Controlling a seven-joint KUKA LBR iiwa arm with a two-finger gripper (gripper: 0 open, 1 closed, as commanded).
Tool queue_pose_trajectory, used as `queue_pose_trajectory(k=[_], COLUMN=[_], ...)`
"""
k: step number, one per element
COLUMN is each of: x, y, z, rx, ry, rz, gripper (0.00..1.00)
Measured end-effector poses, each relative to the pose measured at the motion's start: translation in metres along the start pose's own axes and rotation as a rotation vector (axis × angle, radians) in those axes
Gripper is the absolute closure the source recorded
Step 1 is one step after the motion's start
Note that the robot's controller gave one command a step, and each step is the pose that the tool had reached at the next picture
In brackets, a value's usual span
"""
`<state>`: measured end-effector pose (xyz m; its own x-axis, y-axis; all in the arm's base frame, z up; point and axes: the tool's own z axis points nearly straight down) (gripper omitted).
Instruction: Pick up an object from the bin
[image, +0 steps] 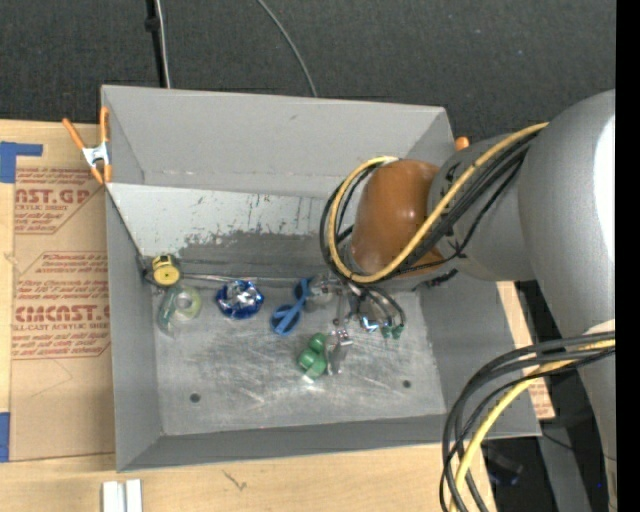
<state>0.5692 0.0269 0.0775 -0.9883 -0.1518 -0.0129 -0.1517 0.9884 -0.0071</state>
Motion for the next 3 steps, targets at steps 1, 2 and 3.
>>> queue_pose_trajectory(k=[1,2,3], x=[0.0,0.008,0.03], y=[0.0,0.067,0.129], z=[0.0,-0.099,-0.051], rx=[-0.004,-0.01,-0.012], ry=[-0.002,0.003,0.015], rz=[0.005,-0.146,-0.233], gripper=[1.0,1.0,1.0])
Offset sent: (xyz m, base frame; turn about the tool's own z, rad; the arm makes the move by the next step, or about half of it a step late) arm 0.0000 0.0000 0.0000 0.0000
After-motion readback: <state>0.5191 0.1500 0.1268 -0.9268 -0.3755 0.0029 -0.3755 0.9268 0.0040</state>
